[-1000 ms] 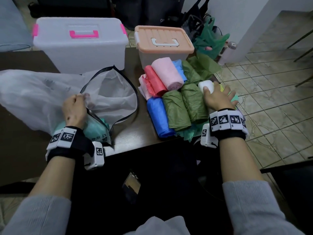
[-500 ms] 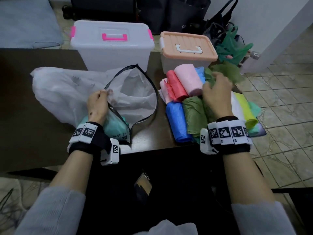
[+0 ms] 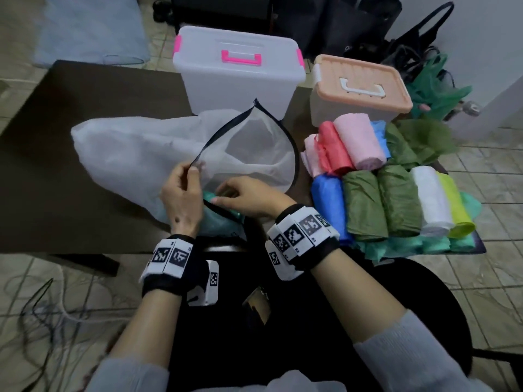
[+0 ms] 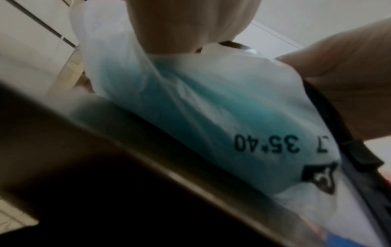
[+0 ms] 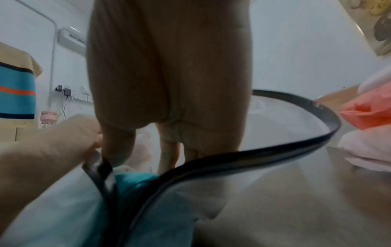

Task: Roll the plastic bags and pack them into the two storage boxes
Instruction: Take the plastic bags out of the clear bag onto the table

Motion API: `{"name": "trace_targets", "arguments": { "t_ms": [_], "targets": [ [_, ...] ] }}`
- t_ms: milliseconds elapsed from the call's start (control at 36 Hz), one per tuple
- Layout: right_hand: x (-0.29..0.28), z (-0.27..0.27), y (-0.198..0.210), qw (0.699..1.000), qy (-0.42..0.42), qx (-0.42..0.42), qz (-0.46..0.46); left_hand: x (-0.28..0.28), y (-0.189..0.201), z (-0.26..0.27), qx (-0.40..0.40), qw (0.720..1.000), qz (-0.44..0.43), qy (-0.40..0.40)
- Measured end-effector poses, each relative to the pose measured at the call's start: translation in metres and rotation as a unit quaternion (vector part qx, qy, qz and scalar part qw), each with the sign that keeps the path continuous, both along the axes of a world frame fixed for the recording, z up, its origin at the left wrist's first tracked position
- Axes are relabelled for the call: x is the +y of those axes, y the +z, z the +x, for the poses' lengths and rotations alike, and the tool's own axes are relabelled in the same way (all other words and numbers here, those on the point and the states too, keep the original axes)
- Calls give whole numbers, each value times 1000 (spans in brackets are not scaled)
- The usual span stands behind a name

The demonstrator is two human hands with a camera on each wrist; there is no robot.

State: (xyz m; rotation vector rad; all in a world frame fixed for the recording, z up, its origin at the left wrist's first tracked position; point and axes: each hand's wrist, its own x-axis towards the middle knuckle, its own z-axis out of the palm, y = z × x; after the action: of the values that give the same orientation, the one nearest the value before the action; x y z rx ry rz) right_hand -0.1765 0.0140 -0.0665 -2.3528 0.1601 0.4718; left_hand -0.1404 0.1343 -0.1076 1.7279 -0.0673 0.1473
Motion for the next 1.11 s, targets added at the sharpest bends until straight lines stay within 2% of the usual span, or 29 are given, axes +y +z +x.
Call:
{"name": "trace_targets", "arguments": {
  "t_ms": [139, 333, 556, 667, 806, 972, 1111],
  "targets": [
    [1, 5, -7, 997, 50, 58, -21, 9, -10, -2, 1, 999, -44, 26],
    [6, 11, -14, 998, 49, 40, -22, 15, -15, -5, 2, 999, -33, 19],
    [8, 16, -7, 990, 92, 1, -111, 25, -12, 2, 7, 998, 54, 28],
    [8, 20, -3, 986, 99, 37, -130, 30, -17, 12, 47, 992, 117, 27],
    [16, 25, 1, 979, 108, 70, -155, 32, -16, 19, 88, 990, 110, -24],
    [14, 23, -1, 984, 76, -1, -159, 33, -12, 18, 88, 992, 76, -41],
    [-5, 15, 3, 995, -4, -61, -81, 28, -9, 17, 90, 993, 67, -46]
  ]
}}
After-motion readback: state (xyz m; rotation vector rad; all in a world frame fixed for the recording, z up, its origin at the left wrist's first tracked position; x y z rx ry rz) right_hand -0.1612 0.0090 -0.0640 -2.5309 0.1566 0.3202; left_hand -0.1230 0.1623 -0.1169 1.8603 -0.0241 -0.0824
